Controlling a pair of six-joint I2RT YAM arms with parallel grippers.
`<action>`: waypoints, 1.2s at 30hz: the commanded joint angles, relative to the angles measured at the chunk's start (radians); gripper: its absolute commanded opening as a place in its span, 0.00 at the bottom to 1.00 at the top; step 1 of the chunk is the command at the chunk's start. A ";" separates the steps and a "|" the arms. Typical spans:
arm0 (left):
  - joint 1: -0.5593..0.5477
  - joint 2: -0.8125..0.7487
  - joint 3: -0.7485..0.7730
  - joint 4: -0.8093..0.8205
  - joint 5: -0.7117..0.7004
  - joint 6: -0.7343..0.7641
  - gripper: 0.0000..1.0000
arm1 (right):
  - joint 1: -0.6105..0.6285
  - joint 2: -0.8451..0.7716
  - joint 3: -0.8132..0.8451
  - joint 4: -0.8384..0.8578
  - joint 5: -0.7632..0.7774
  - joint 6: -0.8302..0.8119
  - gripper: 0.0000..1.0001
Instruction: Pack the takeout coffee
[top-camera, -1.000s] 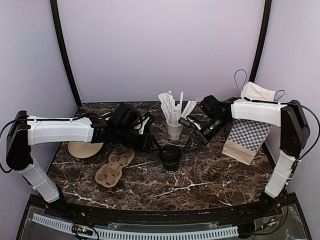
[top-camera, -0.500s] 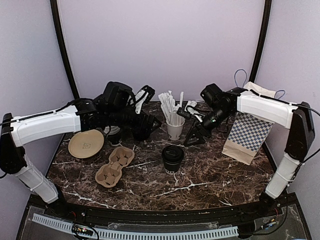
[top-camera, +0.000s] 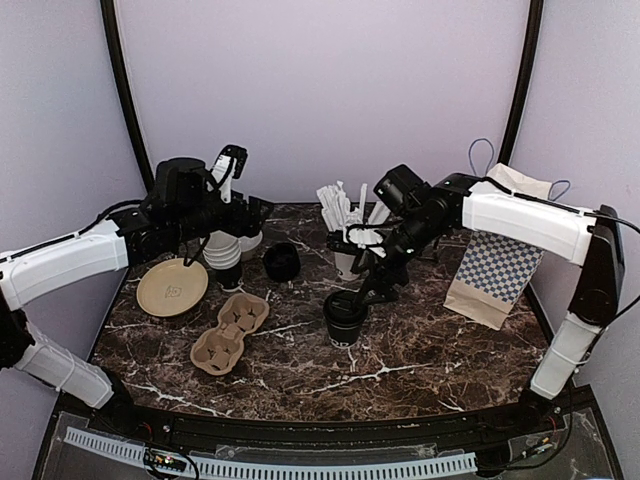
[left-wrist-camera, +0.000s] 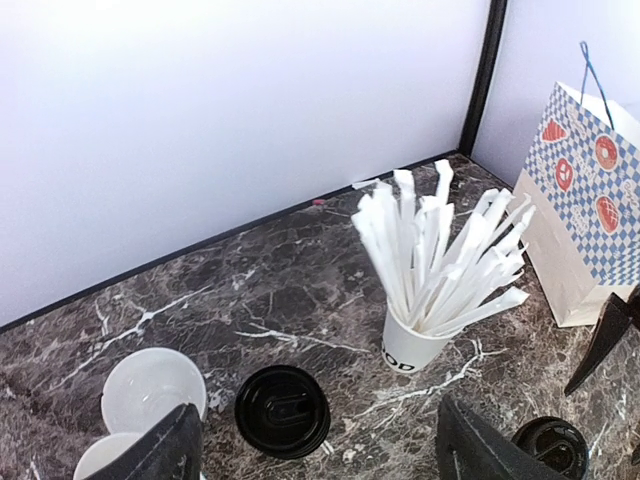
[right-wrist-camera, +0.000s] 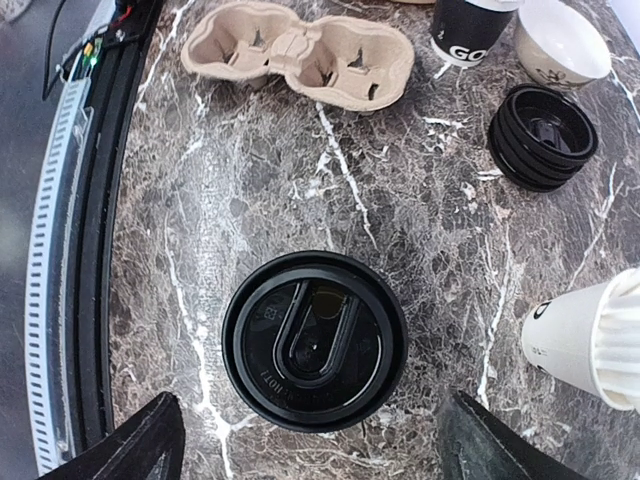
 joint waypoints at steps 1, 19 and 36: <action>0.013 -0.105 -0.091 0.155 -0.012 -0.020 0.83 | 0.032 0.040 0.004 0.017 0.050 -0.061 0.91; 0.015 -0.098 -0.093 0.128 -0.041 -0.002 0.83 | 0.082 0.126 0.014 0.041 0.121 -0.029 0.82; 0.027 -0.093 -0.089 0.127 -0.052 0.022 0.83 | 0.086 0.026 -0.003 0.023 0.139 0.024 0.68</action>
